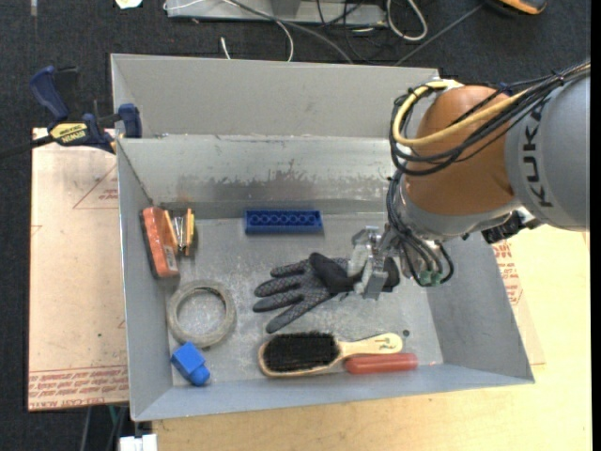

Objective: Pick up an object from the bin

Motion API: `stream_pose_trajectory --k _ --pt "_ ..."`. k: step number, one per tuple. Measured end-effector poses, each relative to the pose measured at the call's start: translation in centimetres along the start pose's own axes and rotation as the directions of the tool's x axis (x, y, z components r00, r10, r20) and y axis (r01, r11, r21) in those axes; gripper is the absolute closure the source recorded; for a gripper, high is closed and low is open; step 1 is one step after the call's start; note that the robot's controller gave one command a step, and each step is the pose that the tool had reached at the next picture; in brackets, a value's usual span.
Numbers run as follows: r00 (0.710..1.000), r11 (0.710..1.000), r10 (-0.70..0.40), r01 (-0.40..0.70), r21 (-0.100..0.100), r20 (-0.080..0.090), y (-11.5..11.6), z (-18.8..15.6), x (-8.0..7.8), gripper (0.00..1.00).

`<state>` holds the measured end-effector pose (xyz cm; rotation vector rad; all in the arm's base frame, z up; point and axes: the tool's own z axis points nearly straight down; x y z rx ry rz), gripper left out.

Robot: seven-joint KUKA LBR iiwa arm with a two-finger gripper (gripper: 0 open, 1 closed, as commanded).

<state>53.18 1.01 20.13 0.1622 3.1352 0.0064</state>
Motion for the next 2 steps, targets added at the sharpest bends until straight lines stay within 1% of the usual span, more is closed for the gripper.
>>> stream_pose_trajectory --k 1,2 --pt "0.999 0.999 0.043 -0.043 -0.002 0.005 -1.3 4.2 2.2 1.00" --pt "0.991 0.991 0.131 -0.131 -0.004 0.010 -1.4 7.9 3.0 1.00"
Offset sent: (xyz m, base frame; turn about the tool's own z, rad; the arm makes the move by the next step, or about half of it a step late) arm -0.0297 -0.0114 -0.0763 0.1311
